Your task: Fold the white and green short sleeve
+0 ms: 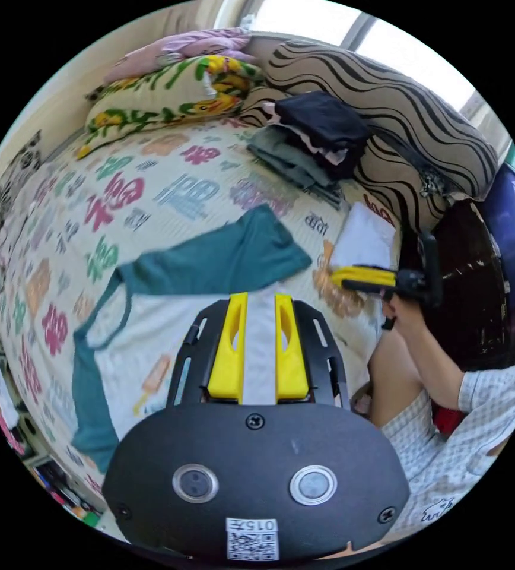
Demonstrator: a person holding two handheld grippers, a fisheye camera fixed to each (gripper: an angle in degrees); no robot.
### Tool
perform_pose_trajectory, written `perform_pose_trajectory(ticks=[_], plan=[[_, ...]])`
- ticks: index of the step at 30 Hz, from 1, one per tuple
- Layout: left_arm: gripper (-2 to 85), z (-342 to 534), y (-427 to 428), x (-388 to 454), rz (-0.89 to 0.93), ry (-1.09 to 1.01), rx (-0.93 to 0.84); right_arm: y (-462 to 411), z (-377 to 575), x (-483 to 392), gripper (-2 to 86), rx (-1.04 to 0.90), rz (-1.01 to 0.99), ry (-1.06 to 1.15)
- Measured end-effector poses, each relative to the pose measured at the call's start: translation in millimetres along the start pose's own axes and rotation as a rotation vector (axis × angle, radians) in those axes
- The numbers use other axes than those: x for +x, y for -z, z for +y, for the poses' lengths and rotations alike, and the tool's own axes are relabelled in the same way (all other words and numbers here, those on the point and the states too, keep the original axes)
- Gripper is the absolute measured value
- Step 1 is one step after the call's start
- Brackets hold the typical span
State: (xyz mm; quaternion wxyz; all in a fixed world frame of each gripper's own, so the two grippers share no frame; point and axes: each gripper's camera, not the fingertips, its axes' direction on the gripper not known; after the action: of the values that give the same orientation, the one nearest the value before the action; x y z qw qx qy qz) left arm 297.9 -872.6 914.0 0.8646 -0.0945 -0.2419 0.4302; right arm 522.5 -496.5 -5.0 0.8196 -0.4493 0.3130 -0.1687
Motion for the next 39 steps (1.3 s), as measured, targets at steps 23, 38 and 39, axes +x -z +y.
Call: perform_pose_trajectory(ticks=[23,38,39], plan=[[-0.3,-155.9,-159.6,-79.0,0.11,0.036,0.175,18.6,-35.1,-5.0,-0.6,0.154,-0.048,-0.035],[1.3,197.2,-101.0,-270.5,0.15,0.543,0.396,-67.0,-4.0,-194.3,0.8,-0.135,-0.051,0.47],[2.2,211.1,-110.6,-278.5,0.153,0.583,0.358,-81.5,0.8,-199.0,1.2,-0.192,-0.03,0.475]])
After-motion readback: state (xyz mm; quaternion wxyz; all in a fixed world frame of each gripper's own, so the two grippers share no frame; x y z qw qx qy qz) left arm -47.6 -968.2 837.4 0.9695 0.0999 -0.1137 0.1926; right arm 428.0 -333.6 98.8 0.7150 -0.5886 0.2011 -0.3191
